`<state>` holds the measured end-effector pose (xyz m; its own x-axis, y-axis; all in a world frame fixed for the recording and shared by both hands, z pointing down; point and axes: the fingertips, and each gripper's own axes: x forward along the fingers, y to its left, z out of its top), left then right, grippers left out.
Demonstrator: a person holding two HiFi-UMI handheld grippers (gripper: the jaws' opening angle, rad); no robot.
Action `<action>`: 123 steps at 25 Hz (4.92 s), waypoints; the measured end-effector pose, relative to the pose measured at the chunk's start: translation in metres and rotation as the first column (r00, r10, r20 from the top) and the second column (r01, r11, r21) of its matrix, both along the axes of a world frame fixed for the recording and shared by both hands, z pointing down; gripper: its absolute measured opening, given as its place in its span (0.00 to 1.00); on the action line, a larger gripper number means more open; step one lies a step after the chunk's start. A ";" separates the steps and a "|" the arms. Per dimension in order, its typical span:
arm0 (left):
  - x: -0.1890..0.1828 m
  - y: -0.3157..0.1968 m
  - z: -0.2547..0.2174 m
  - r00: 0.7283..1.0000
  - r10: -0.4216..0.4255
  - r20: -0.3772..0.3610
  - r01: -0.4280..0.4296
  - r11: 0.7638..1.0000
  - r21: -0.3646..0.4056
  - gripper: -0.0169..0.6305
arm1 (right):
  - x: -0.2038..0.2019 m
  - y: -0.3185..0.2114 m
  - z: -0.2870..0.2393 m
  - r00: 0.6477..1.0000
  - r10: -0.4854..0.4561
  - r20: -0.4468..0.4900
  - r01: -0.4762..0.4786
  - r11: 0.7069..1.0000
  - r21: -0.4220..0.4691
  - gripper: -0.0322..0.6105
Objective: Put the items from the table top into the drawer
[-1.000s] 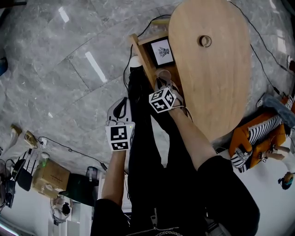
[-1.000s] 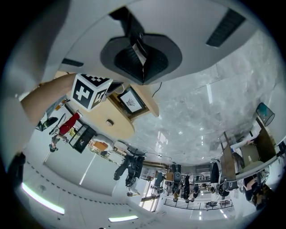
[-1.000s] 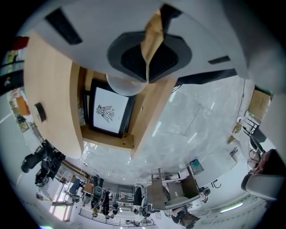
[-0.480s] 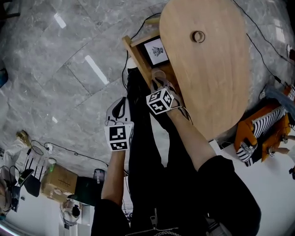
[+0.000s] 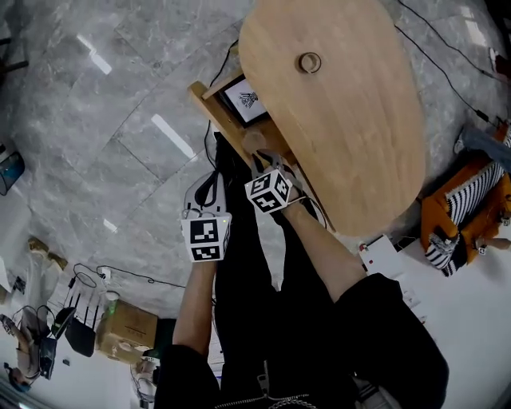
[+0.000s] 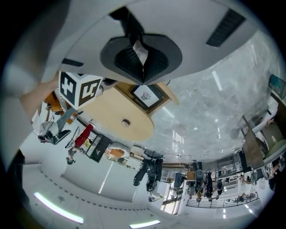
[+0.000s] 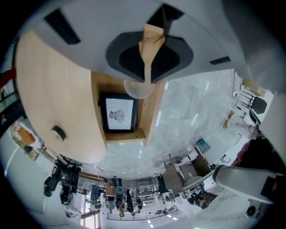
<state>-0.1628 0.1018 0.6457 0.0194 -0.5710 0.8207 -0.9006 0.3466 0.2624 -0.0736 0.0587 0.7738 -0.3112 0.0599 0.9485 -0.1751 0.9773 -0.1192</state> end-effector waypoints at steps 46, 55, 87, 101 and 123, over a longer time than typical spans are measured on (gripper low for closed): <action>0.008 -0.123 0.003 0.946 0.323 -0.026 -0.321 0.946 0.045 0.05 | -0.035 -0.246 -0.081 0.959 0.162 0.231 -0.201 0.967 0.154 0.24; -0.003 -0.119 0.004 0.960 0.277 -0.032 -0.276 0.961 0.032 0.05 | -0.057 -0.262 -0.051 0.995 -0.008 0.101 -0.010 0.983 0.182 0.25; 0.039 -0.095 -0.006 0.988 0.153 0.017 -0.154 0.987 0.039 0.05 | 0.010 -0.234 -0.049 0.991 -0.117 0.060 0.104 0.975 0.197 0.11; 0.076 -0.056 -0.003 0.991 0.137 0.011 -0.137 0.990 0.042 0.05 | 0.054 -0.181 -0.063 0.990 -0.092 0.108 0.068 0.977 0.202 0.11; 0.066 0.048 0.023 0.987 0.161 0.026 -0.162 0.986 0.027 0.05 | 0.044 -0.018 -0.029 0.984 -0.127 0.128 0.110 0.985 0.129 0.11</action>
